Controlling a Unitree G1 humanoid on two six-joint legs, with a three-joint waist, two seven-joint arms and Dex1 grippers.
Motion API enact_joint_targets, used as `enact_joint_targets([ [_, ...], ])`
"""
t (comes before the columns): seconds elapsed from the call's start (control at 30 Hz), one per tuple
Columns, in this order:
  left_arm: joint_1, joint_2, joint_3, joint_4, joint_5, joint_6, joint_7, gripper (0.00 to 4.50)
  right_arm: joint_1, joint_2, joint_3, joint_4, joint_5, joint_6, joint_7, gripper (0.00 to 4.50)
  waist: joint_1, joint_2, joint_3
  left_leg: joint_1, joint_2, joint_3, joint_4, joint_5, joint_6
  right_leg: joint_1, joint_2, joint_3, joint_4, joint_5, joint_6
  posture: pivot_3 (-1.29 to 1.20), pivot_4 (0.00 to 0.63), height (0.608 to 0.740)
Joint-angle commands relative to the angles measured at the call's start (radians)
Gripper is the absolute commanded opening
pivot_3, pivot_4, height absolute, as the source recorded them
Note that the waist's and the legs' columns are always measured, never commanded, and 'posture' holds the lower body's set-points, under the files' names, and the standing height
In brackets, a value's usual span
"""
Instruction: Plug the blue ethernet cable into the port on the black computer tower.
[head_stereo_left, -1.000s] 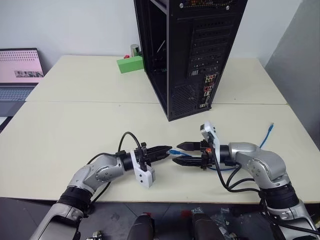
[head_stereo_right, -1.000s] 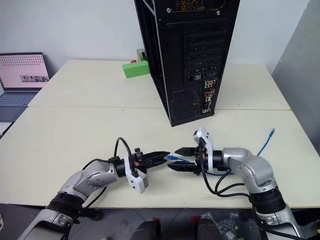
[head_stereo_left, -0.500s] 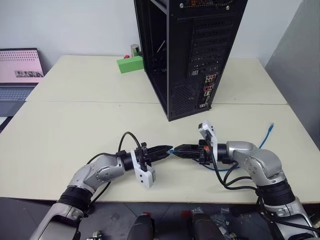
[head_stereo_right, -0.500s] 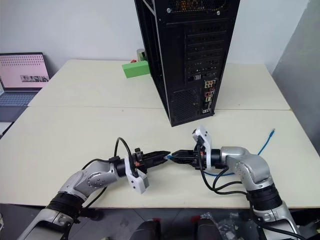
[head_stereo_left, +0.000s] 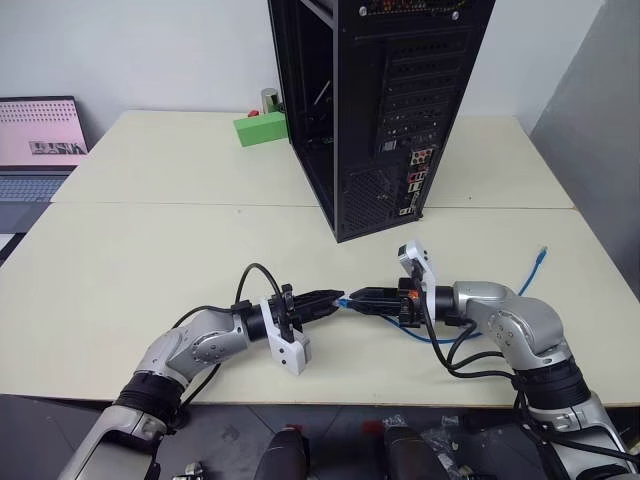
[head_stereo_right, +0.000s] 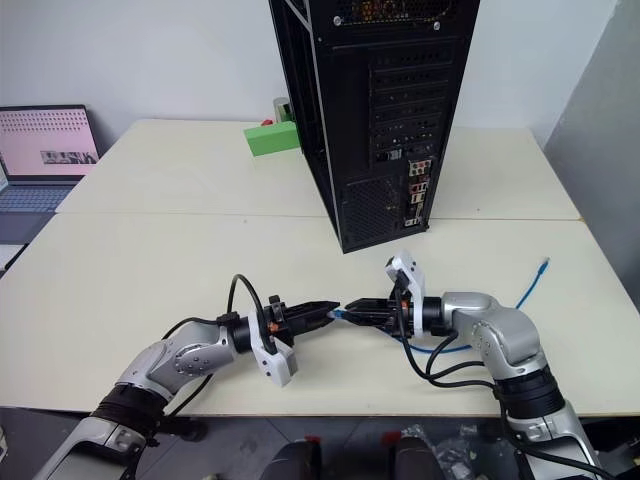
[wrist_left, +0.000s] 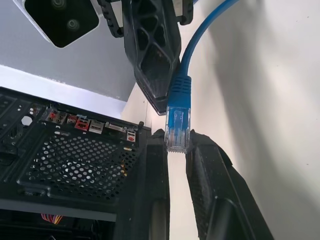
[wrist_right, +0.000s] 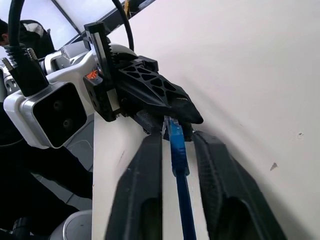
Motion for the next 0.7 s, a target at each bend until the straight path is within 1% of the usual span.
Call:
enact_joint_targets([
  [0.03, -0.006, 0.009, 0.006, -0.039, -0.008, 0.004, 0.016, 0.25, -0.007, -0.021, -0.020, -0.018, 0.035, 0.028, 0.015, 1.96, 0.000, 0.000, 0.000, 0.000, 0.000, 0.000, 0.000, 0.000, 0.000, 0.000, 0.000, 0.000, 0.000, 0.000, 0.000, 0.00, 0.150, 0.740],
  [0.07, -0.006, 0.008, 0.005, -0.039, -0.007, 0.004, 0.016, 0.25, -0.005, -0.022, -0.021, -0.019, 0.038, 0.034, 0.015, 2.04, 0.000, 0.000, 0.000, 0.000, 0.000, 0.000, 0.000, 0.000, 0.000, 0.000, 0.000, 0.000, 0.000, 0.000, 0.000, 0.00, 0.150, 0.740],
  [0.43, -0.002, 0.008, 0.004, -0.046, -0.007, 0.013, 0.018, 0.25, -0.004, -0.005, -0.022, -0.006, 0.039, 0.047, -0.004, 2.04, 0.000, 0.000, 0.000, 0.000, 0.000, 0.000, 0.000, 0.000, 0.000, 0.000, 0.000, 0.000, 0.000, 0.000, 0.000, 0.00, 0.150, 0.740],
  [0.5, -0.002, 0.008, 0.004, -0.046, -0.008, 0.013, 0.018, 0.25, -0.005, -0.001, -0.024, -0.005, 0.039, 0.047, -0.008, 1.67, 0.000, 0.000, 0.000, 0.000, 0.000, 0.000, 0.000, 0.000, 0.000, 0.000, 0.000, 0.000, 0.000, 0.000, 0.000, 0.00, 0.150, 0.740],
  [0.57, -0.002, 0.008, 0.004, -0.046, -0.009, 0.012, 0.018, 0.25, -0.005, 0.002, -0.024, -0.003, 0.038, 0.047, -0.011, 1.41, 0.000, 0.000, 0.000, 0.000, 0.000, 0.000, 0.000, 0.000, 0.000, 0.000, 0.000, 0.000, 0.000, 0.000, 0.000, 0.00, 0.150, 0.740],
  [0.6, -0.001, 0.008, 0.004, -0.046, -0.010, 0.012, 0.018, 0.25, -0.006, 0.003, -0.024, -0.002, 0.037, 0.047, -0.012, 1.10, 0.000, 0.000, 0.000, 0.000, 0.000, 0.000, 0.000, 0.000, 0.000, 0.000, 0.000, 0.000, 0.000, 0.000, 0.000, 0.00, 0.150, 0.740],
  [0.67, -0.001, 0.007, 0.005, -0.046, -0.011, 0.012, 0.019, 0.25, -0.006, 0.004, -0.025, -0.001, 0.037, 0.048, -0.013, 0.77, 0.000, 0.000, 0.000, 0.000, 0.000, 0.000, 0.000, 0.000, 0.000, 0.000, 0.000, 0.000, 0.000, 0.000, 0.000, 0.00, 0.150, 0.740],
  [0.7, -0.001, 0.007, 0.004, -0.047, -0.011, 0.012, 0.019, 0.25, -0.006, 0.002, -0.024, -0.002, 0.036, 0.047, -0.012, 0.52, 0.000, 0.000, 0.000, 0.000, 0.000, 0.000, 0.000, 0.000, 0.000, 0.000, 0.000, 0.000, 0.000, 0.000, 0.000, 0.00, 0.150, 0.740],
])
